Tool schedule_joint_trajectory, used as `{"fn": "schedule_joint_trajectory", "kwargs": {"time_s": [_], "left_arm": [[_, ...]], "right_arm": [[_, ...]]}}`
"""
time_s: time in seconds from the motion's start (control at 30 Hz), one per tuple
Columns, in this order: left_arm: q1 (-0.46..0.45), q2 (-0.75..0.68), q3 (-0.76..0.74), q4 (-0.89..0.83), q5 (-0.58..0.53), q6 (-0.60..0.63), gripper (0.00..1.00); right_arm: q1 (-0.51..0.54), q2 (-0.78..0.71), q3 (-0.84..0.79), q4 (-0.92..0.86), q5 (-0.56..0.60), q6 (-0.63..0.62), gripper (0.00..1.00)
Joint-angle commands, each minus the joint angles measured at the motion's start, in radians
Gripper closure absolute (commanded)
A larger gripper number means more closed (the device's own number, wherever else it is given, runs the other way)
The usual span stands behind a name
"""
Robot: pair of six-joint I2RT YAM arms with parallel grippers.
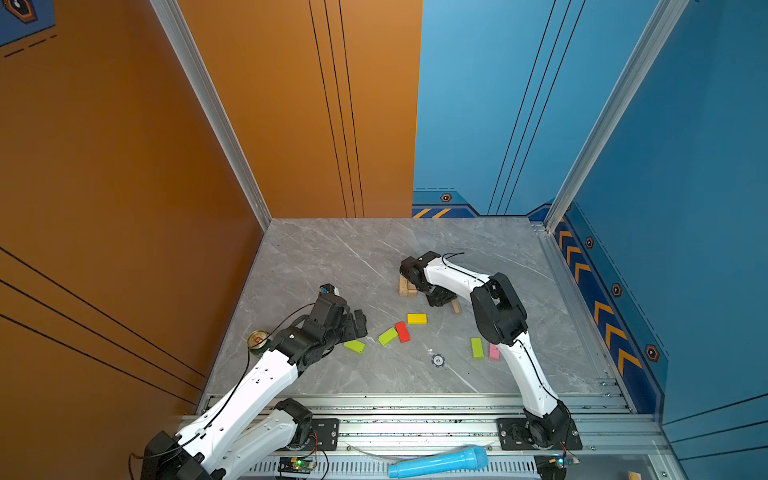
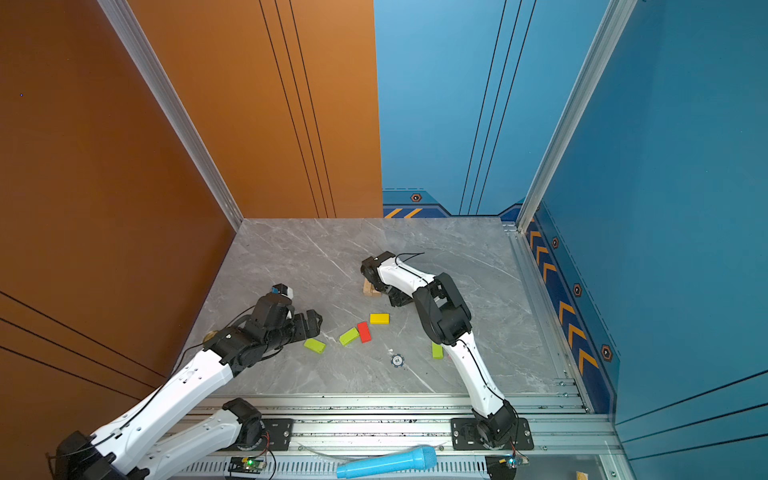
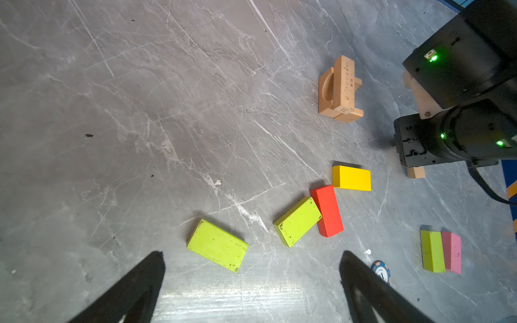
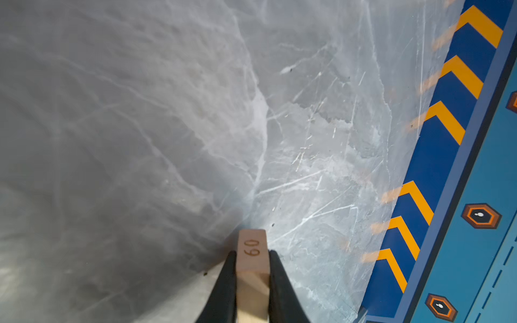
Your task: Build the wood block tower
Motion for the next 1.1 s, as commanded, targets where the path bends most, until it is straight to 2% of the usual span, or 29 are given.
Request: {"fn": "schedule_joint_trajectory", "kwargs": {"time_s": [0.0, 0.53, 0.63, 0.73, 0.9, 1.07], "left_arm": [[-0.002, 0.001, 0.009, 0.001, 0.012, 0.005, 0.01], [-0.018, -0.005, 0.022, -0.021, 0.004, 0.009, 0.01], [-0.021, -0.005, 0.026, -0.022, 0.006, 0.01, 0.01], [-0.026, -0.006, 0.03, -0.024, 0.004, 0.013, 0.01], [-0.036, -0.012, 0.031, -0.029, -0.001, 0.011, 0.01], [-0.045, -0.015, 0.036, -0.034, -0.01, 0.01, 0.01]], "right_arm": [[0.01, -0.003, 0.006, -0.025, 0.018, 0.009, 0.74], [0.029, -0.081, -0.041, -0.002, -0.039, 0.037, 0.65], [0.029, -0.139, -0.069, 0.027, -0.065, 0.03, 0.59], [0.022, -0.218, -0.121, 0.092, -0.133, 0.019, 0.51], [-0.034, -0.343, -0.268, 0.229, -0.352, 0.013, 0.5], [-0.08, -0.397, -0.365, 0.304, -0.45, 0.009, 0.5]]}}
